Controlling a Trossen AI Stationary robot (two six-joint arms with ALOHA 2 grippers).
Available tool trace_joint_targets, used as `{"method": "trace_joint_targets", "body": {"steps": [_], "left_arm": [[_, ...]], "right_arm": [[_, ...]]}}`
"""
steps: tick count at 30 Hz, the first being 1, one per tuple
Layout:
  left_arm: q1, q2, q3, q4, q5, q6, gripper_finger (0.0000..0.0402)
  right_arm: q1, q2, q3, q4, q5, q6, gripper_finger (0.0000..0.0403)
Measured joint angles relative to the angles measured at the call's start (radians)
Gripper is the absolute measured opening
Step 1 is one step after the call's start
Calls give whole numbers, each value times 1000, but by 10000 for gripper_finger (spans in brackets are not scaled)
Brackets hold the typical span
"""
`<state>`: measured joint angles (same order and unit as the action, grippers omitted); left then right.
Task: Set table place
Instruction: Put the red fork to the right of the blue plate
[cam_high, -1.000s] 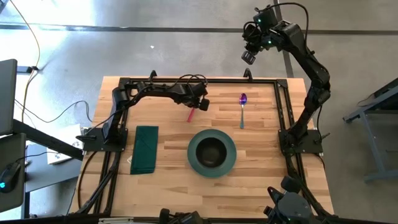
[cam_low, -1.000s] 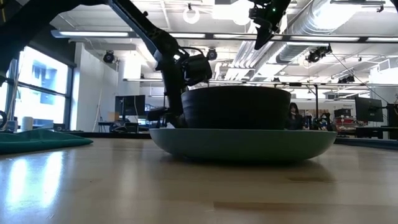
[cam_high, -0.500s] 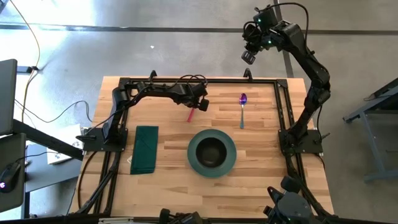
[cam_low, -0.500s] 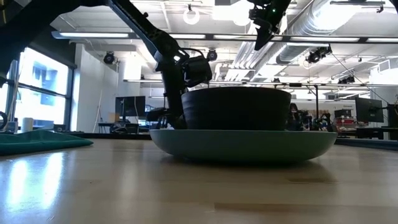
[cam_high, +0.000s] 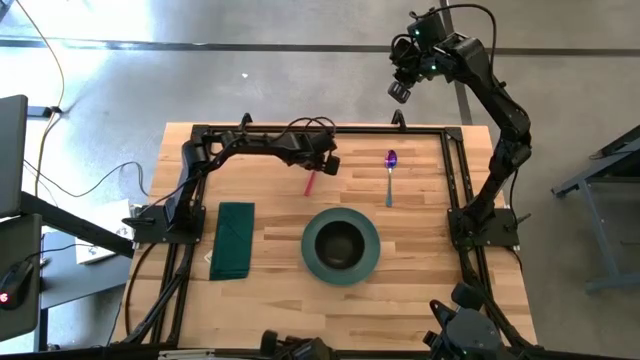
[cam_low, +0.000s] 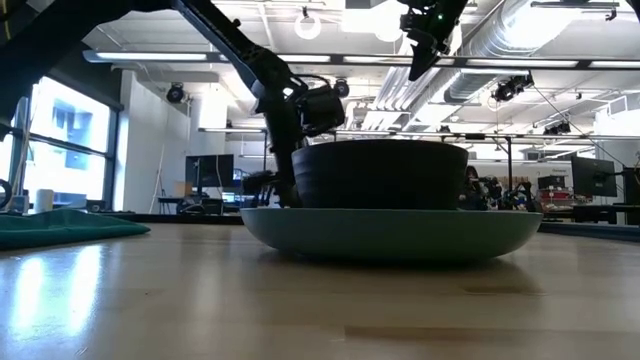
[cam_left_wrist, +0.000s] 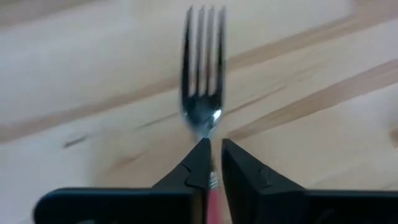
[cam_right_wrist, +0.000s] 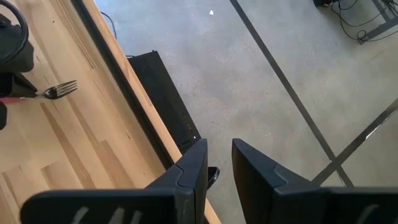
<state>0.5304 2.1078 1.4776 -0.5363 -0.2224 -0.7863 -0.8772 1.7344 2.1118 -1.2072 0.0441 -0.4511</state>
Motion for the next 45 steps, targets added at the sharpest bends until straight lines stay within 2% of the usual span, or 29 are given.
{"method": "trace_joint_targets", "body": {"steps": [5, 10, 16, 22, 26, 33, 35, 40, 45], "left_arm": [[9, 0, 59, -24, -22, 48, 74], [59, -1, 107, -41, -23, 129, 134], [142, 0, 109, -92, 127, 122, 208], [164, 7, 109, -15, 236, 215, 255], [173, 7, 109, 29, 271, 266, 260], [198, 49, 111, 29, 295, 308, 246], [208, 63, 108, 4, 323, 311, 244], [211, 95, 109, 70, 407, 319, 244], [217, 96, 109, 123, 445, 342, 239]], "right_arm": [[0, 0, 0, 0, 0, -1, 66], [0, 0, 0, 0, 0, -2, 66], [0, 0, 0, 0, 0, -2, 66], [0, 0, 0, 0, 0, 4, 66], [0, 0, 0, 0, 0, 24, 66], [10, 0, 0, -1, 0, 69, 66], [12, 0, 0, -1, 0, 82, 66], [20, 0, 0, -2, 0, 111, 66], [21, 0, 0, -5, 8, 135, 66]]}}
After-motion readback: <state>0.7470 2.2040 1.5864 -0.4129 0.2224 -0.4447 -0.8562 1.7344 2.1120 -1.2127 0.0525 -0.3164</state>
